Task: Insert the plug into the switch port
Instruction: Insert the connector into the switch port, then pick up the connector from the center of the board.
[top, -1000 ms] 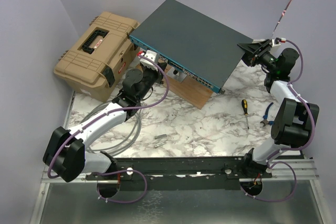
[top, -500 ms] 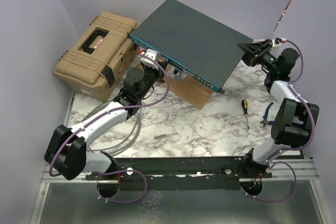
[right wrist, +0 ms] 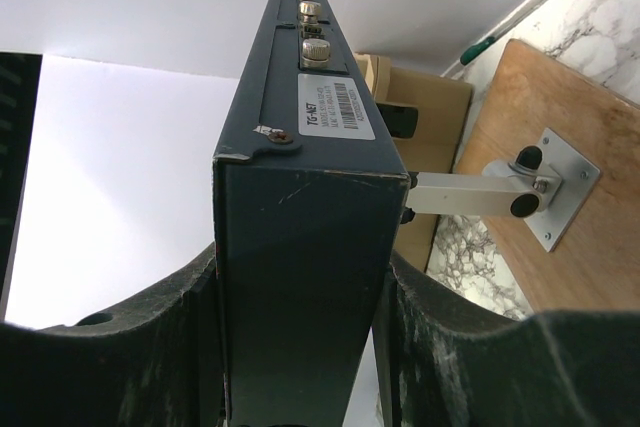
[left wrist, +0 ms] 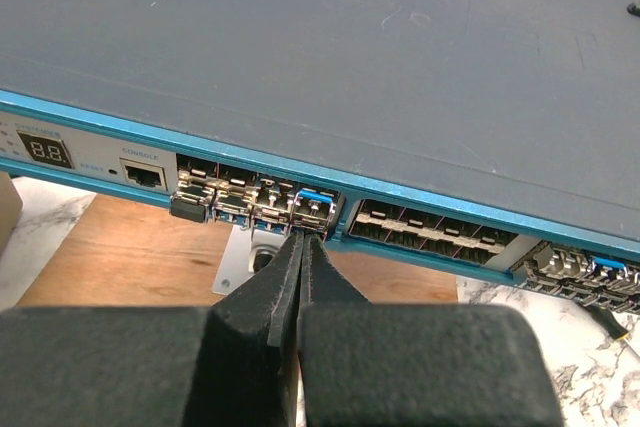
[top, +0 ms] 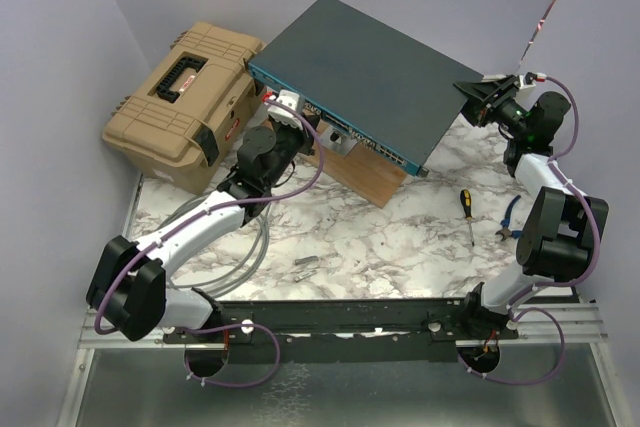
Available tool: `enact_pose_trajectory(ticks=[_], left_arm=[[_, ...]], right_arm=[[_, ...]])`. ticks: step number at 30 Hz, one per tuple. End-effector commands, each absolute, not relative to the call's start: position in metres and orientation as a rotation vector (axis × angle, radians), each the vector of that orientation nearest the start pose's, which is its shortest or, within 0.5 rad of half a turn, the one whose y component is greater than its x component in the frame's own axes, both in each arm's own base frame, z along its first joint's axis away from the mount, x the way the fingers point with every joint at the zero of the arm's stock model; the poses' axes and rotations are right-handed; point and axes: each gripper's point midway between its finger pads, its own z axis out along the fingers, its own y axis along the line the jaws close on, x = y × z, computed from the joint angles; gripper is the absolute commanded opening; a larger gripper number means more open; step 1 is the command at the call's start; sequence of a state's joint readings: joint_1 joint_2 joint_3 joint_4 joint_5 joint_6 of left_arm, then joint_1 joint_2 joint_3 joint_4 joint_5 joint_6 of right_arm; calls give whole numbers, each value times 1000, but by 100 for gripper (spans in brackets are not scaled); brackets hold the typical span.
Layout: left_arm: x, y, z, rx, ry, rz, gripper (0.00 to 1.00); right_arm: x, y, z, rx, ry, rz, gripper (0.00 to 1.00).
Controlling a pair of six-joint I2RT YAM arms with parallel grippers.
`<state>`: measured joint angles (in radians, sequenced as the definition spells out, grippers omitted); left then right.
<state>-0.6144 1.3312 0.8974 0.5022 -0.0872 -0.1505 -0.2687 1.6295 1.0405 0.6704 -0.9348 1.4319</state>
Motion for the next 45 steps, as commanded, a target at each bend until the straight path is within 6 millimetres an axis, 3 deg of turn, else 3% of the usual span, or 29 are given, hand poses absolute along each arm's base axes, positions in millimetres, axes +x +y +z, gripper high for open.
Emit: enact_pose_trajectory(ticks=[1, 7, 18, 24, 32, 38, 45], left_arm=[[396, -264, 338, 183, 1390, -611, 0], [392, -265, 324, 182, 1442, -632, 0], [363, -250, 292, 252, 1533, -604, 0], [352, -237, 287, 264, 1556, -562, 12], [325, -212, 267, 317, 1661, -479, 34], [302, -194, 255, 310, 1730, -459, 54], [282, -179, 241, 260, 1823, -462, 75]], right_arm=[[441, 62, 289, 470, 1683, 1539, 27], [439, 62, 288, 450, 1693, 1522, 27], [444, 60, 297, 447, 1675, 1503, 28], [443, 59, 297, 459, 1676, 1487, 33], [446, 42, 298, 520, 1652, 1423, 64], [446, 28, 315, 515, 1619, 1367, 88], [441, 1, 325, 545, 1617, 1228, 99]])
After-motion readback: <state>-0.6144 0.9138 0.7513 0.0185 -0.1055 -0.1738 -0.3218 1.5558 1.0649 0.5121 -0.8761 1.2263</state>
